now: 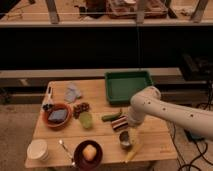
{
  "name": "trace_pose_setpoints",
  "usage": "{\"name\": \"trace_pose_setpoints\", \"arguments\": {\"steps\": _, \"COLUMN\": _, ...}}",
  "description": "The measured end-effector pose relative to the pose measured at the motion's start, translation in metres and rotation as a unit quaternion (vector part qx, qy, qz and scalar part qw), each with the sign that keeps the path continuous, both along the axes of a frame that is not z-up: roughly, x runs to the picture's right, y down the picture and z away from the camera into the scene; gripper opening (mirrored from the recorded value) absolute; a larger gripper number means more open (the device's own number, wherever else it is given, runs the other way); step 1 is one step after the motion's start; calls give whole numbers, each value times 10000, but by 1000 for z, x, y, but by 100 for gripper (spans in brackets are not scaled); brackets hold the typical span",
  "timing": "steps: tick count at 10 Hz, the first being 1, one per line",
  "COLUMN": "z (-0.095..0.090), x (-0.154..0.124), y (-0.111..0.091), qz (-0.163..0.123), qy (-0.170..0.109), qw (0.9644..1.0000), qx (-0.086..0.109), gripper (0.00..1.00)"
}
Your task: Stack cups into tray
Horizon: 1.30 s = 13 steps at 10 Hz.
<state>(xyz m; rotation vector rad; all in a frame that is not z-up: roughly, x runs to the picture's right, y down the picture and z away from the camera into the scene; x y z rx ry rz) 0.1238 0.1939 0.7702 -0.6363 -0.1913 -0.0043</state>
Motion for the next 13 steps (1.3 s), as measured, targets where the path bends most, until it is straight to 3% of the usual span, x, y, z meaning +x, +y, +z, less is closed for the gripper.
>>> {"name": "trace_pose_setpoints", "arguments": {"steps": 7, "z": -4, "x": 1, "y": -3, "qz": -3, "qy": 1, "qw": 10000, "qx": -4, "gripper": 80}}
{"name": "trace_pose_setpoints", "arguments": {"steps": 11, "z": -37, "x": -1, "y": -33, "qz": -19, "qy": -6, "qw": 10000, "qx": 7, "gripper": 80}}
{"name": "trace_pose_setpoints", "arguments": {"steps": 13, "z": -28, "x": 1, "y": -24, "qz": -20, "qy": -8, "qw": 10000, "qx": -7, "gripper": 80}}
